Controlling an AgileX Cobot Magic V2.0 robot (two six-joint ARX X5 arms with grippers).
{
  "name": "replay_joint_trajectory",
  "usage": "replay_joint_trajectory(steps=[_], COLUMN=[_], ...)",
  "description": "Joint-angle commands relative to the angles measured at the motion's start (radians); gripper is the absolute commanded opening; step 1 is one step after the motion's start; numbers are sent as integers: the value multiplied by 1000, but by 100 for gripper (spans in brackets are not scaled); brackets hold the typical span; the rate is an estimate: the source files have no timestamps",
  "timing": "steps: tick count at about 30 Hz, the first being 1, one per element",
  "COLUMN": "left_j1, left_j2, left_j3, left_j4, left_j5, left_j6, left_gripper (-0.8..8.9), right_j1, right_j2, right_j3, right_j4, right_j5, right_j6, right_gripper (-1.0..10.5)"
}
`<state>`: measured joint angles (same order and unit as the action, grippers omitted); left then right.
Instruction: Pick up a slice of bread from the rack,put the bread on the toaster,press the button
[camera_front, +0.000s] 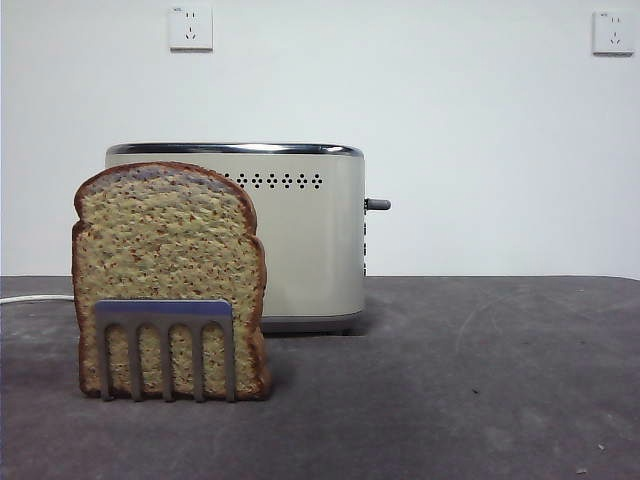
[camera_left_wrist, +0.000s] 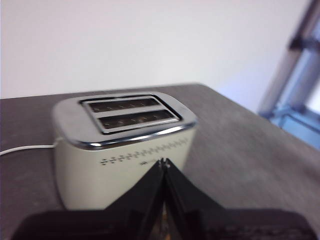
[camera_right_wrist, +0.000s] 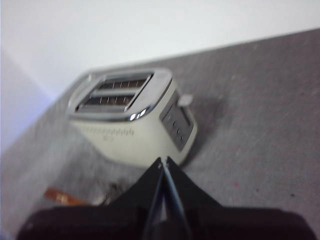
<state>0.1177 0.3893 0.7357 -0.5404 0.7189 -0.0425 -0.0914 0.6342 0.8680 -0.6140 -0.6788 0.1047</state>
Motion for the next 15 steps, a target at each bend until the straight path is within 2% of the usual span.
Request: replay_joint_trajectory(steps=[1, 4, 9, 15], left_j1=[-30, -63, -105, -128], left_j2=[56, 106, 155, 161], left_j3=[72, 140, 204, 206], left_j4=[-79, -186, -371, -397], left_j5=[43, 52, 47, 43], left_j6=[153, 233, 346, 362], left_gripper=[-8, -8, -8, 6], right_j1=[31, 78, 173, 225], right_j2=[73, 138, 179, 196], right_j3=[110, 202, 249, 249], right_j4=[-137, -255, -316, -323], right_j5=[-3, -2, 1, 7], right_j6=[-211, -291, -341, -350], right_gripper=[-12, -12, -12, -12])
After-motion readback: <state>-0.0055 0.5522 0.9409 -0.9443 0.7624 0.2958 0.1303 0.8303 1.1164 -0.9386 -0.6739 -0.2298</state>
